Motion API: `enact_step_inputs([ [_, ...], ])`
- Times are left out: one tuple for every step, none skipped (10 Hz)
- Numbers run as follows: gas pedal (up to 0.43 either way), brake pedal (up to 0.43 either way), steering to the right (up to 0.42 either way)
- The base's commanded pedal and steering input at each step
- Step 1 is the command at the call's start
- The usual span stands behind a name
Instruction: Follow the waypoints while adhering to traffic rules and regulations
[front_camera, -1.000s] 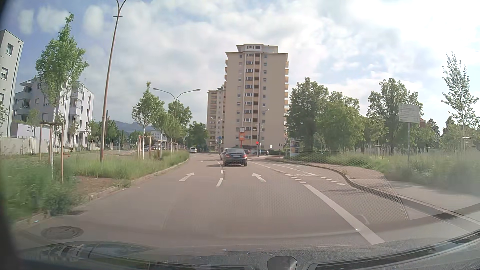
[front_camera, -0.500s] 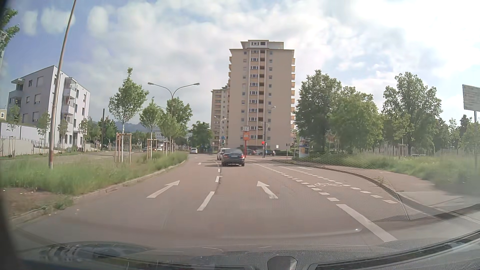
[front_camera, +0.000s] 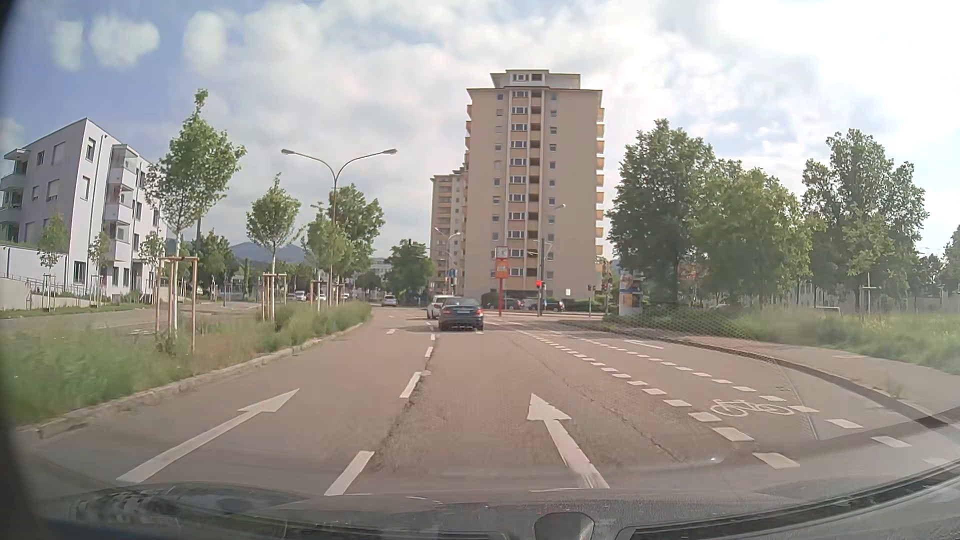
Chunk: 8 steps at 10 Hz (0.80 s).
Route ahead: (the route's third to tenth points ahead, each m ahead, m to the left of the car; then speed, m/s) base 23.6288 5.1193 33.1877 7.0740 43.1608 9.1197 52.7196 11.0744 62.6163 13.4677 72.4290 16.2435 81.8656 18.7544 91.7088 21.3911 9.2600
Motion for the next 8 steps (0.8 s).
enact_step_inputs([
  [0.157,0.000,-0.020],
  [0.157,0.000,-0.023],
  [0.157,0.000,-0.025],
  [0.157,0.000,-0.025],
  [0.157,0.000,-0.025],
  [0.157,0.000,-0.026],
  [0.157,0.000,-0.026],
  [0.157,0.000,-0.026],
])
